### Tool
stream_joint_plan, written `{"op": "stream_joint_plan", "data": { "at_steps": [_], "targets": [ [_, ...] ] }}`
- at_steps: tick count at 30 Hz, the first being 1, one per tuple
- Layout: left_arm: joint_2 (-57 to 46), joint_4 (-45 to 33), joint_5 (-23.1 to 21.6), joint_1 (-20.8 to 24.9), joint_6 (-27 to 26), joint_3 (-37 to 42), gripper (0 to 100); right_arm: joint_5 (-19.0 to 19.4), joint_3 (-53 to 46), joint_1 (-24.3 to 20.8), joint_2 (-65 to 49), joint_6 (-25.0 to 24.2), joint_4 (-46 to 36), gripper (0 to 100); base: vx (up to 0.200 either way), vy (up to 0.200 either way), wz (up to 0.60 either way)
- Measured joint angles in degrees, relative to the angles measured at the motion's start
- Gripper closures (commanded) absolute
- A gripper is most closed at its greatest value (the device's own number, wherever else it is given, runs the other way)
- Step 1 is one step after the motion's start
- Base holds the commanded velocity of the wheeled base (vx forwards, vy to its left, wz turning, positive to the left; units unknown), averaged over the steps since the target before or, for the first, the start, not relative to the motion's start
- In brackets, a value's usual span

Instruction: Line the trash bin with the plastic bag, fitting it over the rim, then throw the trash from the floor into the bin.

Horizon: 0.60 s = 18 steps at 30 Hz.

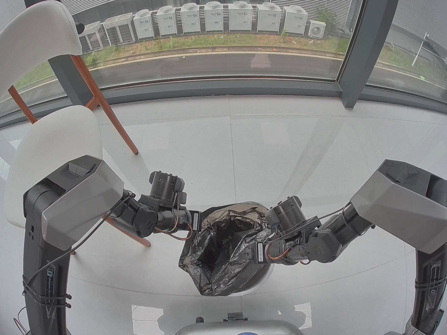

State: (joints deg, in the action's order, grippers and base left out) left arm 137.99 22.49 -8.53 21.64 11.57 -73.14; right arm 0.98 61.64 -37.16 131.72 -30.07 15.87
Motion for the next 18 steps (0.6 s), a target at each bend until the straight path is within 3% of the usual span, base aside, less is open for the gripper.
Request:
{"op": "stream_joint_plan", "data": {
  "at_steps": [18],
  "targets": [
    [0.3, -0.1, 0.1, 0.1, 0.0, -0.5, 100, 0.0, -0.3, 0.2, 1.6, -0.1, 3.6, 0, 0.000, 0.000, 0.00]
  ]
}}
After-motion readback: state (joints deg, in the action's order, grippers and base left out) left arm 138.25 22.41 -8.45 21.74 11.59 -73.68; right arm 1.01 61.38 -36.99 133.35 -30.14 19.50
